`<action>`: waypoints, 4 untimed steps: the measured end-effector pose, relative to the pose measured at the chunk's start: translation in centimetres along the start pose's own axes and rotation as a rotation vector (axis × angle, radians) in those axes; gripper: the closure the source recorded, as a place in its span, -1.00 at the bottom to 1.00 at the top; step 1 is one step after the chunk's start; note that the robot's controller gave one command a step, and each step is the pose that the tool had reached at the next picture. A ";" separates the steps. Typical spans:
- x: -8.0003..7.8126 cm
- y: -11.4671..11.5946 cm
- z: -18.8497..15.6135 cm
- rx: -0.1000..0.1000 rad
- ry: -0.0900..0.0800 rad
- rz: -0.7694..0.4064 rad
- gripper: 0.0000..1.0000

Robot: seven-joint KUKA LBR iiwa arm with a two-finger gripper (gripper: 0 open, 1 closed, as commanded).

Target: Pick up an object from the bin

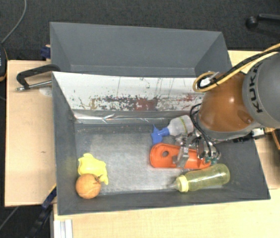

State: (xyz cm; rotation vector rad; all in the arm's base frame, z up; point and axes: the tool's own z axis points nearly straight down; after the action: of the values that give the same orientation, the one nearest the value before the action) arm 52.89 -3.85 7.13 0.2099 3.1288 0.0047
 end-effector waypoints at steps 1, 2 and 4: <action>0.0 0.0 0.0 0.000 0.000 0.000 1.00; 0.2 -0.2 -3.7 -0.001 -0.001 -0.018 1.00; -0.7 -1.4 -8.7 -0.002 -0.005 -0.013 1.00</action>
Offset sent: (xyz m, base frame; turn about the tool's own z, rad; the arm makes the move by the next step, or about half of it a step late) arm -0.0036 -0.0032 0.0536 -0.0239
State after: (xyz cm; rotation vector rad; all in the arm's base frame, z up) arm 53.30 -5.37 15.85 0.1899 3.1252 0.0070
